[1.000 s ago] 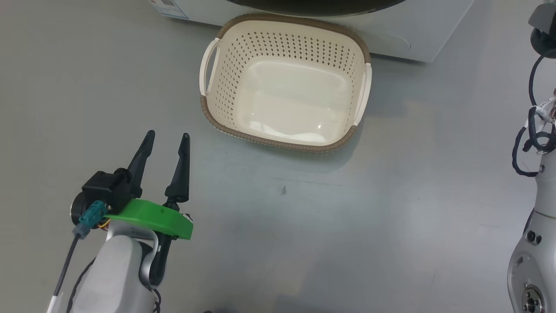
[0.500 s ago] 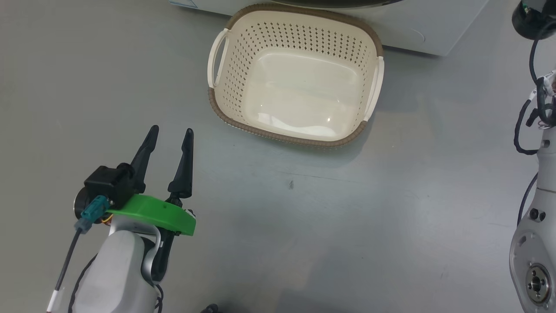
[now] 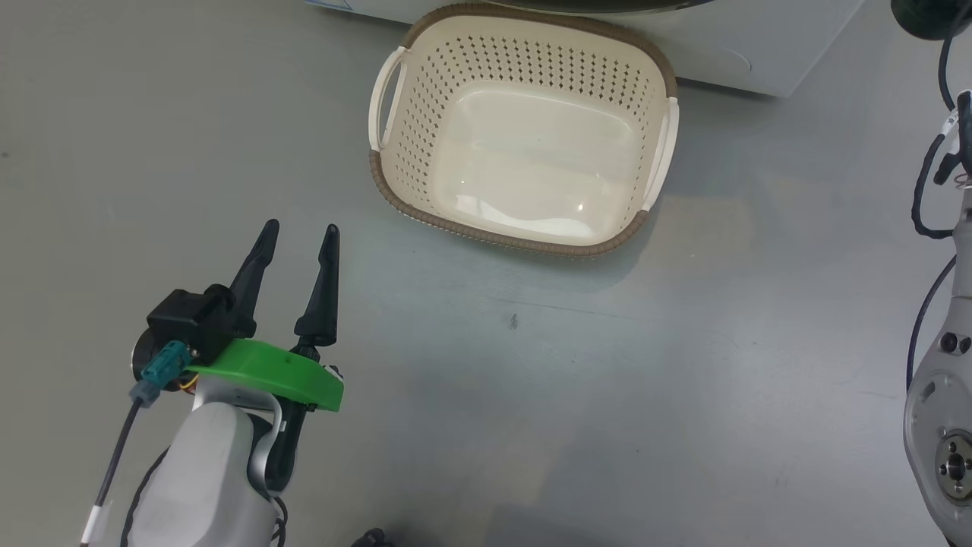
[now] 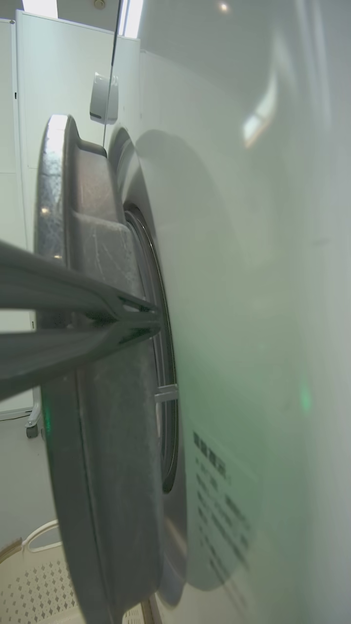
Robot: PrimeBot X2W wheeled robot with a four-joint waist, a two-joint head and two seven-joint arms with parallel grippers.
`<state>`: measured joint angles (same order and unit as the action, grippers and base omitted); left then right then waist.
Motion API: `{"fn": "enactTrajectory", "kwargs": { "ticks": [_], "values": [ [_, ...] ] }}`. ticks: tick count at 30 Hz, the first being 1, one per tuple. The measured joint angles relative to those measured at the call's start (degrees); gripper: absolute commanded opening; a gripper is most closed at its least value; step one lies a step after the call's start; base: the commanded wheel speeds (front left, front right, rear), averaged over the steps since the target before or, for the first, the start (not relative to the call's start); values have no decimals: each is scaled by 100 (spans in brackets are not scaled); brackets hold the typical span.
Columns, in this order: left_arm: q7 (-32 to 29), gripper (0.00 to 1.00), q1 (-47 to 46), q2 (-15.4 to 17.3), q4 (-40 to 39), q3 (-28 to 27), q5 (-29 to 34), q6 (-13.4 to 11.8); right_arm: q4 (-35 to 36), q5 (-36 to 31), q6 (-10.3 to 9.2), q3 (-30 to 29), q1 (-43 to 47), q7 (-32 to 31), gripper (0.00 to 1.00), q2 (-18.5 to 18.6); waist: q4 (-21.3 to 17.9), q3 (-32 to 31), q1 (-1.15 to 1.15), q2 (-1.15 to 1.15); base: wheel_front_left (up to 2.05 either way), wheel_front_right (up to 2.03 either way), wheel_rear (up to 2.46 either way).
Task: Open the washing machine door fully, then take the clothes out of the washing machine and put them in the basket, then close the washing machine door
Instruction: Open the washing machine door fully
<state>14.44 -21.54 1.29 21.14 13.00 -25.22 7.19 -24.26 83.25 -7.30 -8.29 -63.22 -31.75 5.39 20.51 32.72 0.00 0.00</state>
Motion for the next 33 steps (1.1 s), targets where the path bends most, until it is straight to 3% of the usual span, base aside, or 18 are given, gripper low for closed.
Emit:
{"fn": "enactTrajectory", "kwargs": {
  "ticks": [33],
  "values": [
    [0, 100, -20, -2, 70, 16, -8, 0, -738, 83, 0, -5, -146, -378, 0, 60, 22, -228, 0, 0, 0, 0, 0]
  ]
}}
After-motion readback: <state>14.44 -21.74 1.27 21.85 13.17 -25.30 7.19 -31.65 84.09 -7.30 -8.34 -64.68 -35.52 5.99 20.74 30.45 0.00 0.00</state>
